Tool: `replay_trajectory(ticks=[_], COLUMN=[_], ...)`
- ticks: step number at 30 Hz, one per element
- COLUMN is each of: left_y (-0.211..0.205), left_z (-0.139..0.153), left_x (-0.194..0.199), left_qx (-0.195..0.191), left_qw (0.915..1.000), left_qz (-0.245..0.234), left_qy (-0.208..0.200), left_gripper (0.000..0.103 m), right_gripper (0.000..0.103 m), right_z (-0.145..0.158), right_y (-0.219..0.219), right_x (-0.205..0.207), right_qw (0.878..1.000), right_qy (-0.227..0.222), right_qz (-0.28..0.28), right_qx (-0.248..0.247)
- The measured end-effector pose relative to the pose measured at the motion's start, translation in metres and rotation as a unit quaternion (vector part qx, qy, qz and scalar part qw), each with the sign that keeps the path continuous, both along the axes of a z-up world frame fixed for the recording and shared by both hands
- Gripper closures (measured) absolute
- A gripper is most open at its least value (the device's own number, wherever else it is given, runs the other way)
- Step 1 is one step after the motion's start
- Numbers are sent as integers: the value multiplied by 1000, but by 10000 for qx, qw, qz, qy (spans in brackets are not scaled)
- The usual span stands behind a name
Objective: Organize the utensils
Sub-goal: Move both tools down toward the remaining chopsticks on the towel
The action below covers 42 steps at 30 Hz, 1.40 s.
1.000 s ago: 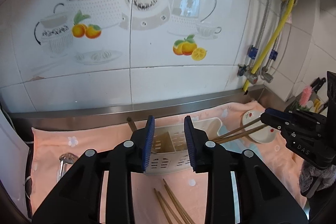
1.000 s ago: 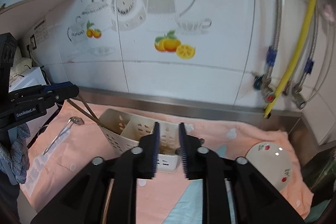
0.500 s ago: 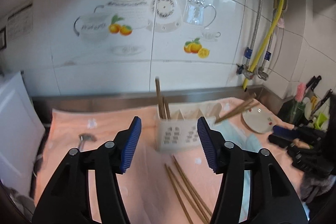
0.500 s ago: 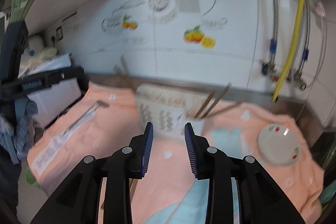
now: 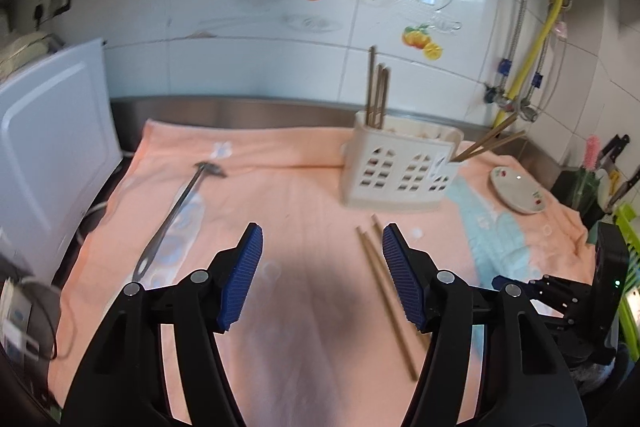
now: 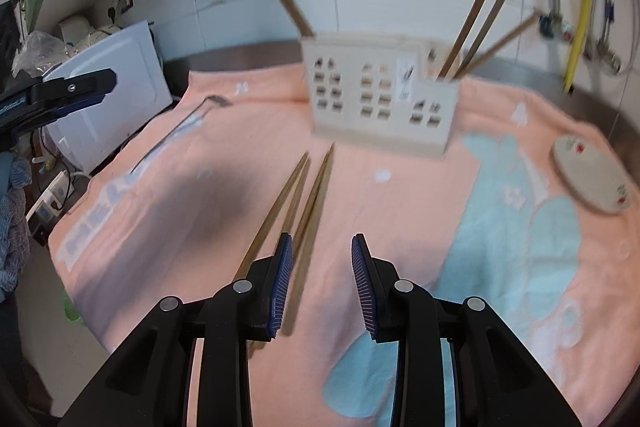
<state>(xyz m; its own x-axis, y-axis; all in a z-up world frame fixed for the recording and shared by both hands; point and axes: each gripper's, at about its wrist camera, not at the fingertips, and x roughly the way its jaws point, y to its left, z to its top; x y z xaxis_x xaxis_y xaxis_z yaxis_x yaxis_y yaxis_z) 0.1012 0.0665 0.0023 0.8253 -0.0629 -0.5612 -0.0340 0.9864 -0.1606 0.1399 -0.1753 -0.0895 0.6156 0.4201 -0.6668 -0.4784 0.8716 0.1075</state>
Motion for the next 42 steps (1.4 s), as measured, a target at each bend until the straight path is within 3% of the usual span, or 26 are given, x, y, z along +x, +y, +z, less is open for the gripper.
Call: replay_trajectory(ticks=[6,13,24,36,42], left_y=[14,25,32,21,9], left_z=[-24,-45,-57,-69,-78], left_x=[-18,-28,-35,-34,-32], left_qx=[-137,-294,-328,-371,-370], left_qw=[9995,9981,9969,9963,9957], left_qz=[225,382,492,398,289], left_qy=[169,388,515,673,804], left_gripper=[37,37,37,37,37], right_gripper=[73,81,90,95,96], right_z=[-28,-43,-60,-65,-64], right_y=[13,25,34,44,36], right_x=[3,8,21,19,19], right_qw=[9996,9991,9976,9971,9975], right_qy=[257,371,619,356,341], right_qz=[-20,-56,-86,-95,-157], right_qx=[-73,-208,-290,-673,-596])
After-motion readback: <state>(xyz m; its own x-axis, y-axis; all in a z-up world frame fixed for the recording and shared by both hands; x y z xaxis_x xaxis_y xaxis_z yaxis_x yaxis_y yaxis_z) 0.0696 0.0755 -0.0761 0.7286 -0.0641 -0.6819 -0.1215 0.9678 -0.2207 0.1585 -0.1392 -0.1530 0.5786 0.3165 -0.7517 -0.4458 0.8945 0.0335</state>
